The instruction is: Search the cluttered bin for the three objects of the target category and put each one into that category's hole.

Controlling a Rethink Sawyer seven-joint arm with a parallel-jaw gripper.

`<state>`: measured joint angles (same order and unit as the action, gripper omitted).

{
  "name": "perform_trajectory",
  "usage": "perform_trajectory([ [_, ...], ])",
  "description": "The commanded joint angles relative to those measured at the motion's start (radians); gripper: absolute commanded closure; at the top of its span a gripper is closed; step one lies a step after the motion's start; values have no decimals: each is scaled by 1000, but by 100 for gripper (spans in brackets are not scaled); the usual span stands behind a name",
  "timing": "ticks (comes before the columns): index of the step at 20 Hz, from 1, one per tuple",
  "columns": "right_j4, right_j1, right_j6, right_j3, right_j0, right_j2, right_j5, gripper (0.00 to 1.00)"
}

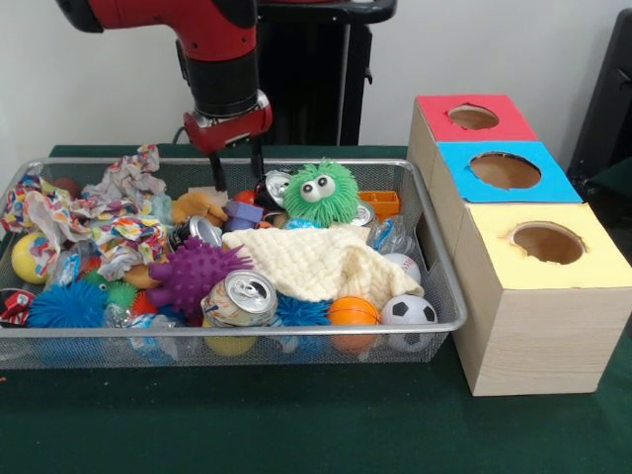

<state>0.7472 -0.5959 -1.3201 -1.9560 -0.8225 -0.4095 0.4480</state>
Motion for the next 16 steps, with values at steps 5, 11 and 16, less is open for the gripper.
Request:
perform_trajectory([
  [5,35,-121,59,-35,-4,-47,46,0],
  [11,7,-156,91,-26,-5,-70,93,0],
  [16,-4,-143,80,-26,-1,-72,100,0],
])
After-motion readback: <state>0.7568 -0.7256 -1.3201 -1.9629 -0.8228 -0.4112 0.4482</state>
